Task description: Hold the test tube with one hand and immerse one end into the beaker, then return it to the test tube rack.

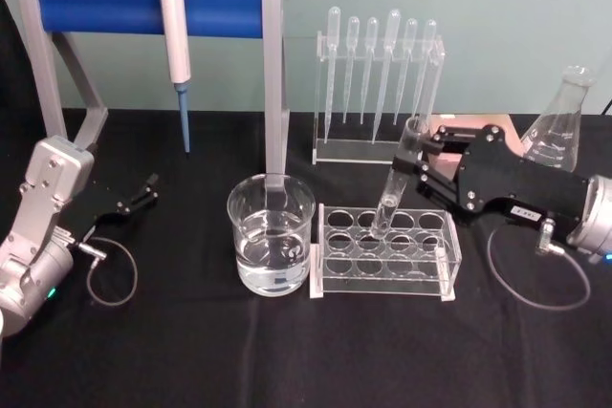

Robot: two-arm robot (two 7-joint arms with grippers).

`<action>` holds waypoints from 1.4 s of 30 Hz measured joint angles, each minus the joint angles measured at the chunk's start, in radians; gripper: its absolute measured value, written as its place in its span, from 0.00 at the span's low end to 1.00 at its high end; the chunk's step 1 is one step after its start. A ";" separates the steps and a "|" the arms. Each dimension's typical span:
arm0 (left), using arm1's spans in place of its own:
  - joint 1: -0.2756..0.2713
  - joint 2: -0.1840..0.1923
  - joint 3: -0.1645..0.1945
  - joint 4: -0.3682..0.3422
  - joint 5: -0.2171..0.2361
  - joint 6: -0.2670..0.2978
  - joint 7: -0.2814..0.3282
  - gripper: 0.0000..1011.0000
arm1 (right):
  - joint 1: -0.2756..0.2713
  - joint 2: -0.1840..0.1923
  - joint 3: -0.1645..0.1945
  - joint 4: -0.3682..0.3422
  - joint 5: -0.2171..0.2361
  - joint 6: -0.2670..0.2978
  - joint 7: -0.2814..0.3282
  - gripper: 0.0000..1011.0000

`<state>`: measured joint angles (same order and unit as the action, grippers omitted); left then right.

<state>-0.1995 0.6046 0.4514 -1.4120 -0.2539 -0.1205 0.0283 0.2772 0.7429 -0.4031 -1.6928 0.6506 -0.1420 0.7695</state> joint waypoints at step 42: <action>0.000 0.000 0.000 0.000 0.000 0.000 0.000 0.99 | -0.017 -0.080 -0.019 0.128 -0.068 -0.069 -0.004 0.24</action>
<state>-0.1995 0.6047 0.4514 -1.4120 -0.2540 -0.1205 0.0283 0.2601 0.6632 -0.4224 -1.5650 0.5823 -0.2107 0.7659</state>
